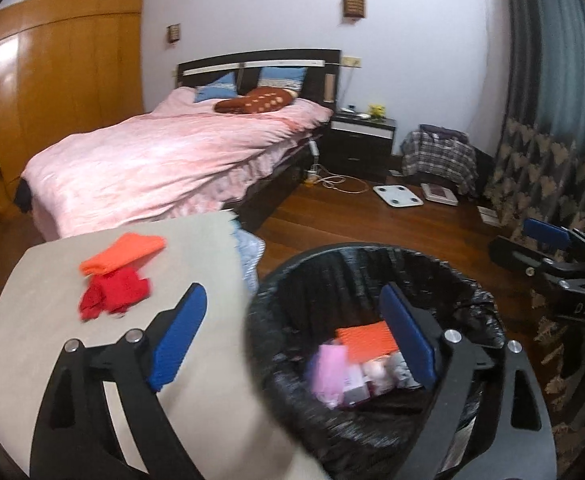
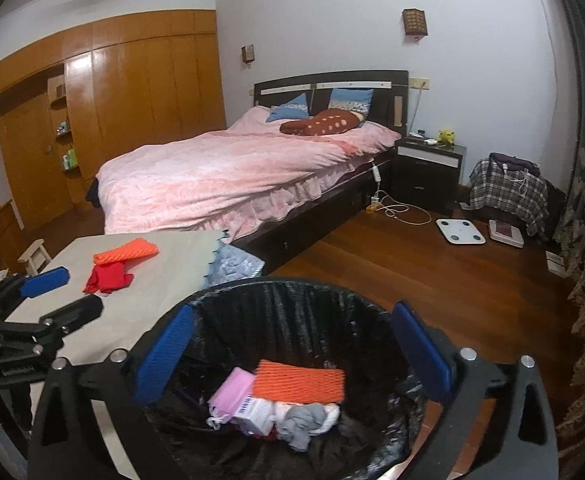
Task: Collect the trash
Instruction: 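Open both grippers over the bin to drop the sock and mask, then move the right gripper to the red cloth and grasp it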
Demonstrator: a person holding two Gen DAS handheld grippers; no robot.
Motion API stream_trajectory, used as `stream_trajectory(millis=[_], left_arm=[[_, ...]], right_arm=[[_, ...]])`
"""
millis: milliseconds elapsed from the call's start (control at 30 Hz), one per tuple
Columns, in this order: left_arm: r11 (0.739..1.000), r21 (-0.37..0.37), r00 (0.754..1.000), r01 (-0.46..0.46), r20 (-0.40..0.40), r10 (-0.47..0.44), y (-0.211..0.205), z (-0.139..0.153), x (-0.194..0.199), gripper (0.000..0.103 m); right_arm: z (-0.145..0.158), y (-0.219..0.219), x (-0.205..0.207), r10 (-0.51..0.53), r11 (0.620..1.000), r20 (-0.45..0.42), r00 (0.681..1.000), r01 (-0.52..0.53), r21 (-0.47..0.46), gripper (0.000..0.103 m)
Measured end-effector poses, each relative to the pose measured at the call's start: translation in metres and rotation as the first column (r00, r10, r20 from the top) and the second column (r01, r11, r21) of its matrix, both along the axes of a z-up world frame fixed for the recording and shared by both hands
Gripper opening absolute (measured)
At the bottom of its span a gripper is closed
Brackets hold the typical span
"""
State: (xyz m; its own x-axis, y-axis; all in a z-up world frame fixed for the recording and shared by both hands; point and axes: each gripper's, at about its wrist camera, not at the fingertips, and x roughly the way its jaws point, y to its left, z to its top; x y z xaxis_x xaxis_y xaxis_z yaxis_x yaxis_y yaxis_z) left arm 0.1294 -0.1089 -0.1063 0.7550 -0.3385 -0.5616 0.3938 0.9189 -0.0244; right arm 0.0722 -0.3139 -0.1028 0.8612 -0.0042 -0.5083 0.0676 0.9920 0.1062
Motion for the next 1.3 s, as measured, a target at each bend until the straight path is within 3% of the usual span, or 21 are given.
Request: stream_trajectory(millis=[300,767,1300], left_arm=[[0.986,0.009,0.986,-0.168,0.009,0.168,0.079,0.005,-0.006,0.091],[0.917,0.058,0.919,-0.394,0.028,0.393,0.197,-0.003,0.027,0.091],[0.858,0.093,0.861,-0.506,-0.003,0.508,0.28,-0.046,0.082,0.091]], right_arm=[[-0.004,0.061,0.021,0.109,0.994,-0.019,0.994,-0.108,0.028,0.097],[-0.004,0.156,0.095,0.216,0.976,-0.004,0.976,-0.215,0.032,0.097],[-0.065,0.268,0.191,0.314,0.949,-0.103,0.944,-0.314,0.024,0.097]])
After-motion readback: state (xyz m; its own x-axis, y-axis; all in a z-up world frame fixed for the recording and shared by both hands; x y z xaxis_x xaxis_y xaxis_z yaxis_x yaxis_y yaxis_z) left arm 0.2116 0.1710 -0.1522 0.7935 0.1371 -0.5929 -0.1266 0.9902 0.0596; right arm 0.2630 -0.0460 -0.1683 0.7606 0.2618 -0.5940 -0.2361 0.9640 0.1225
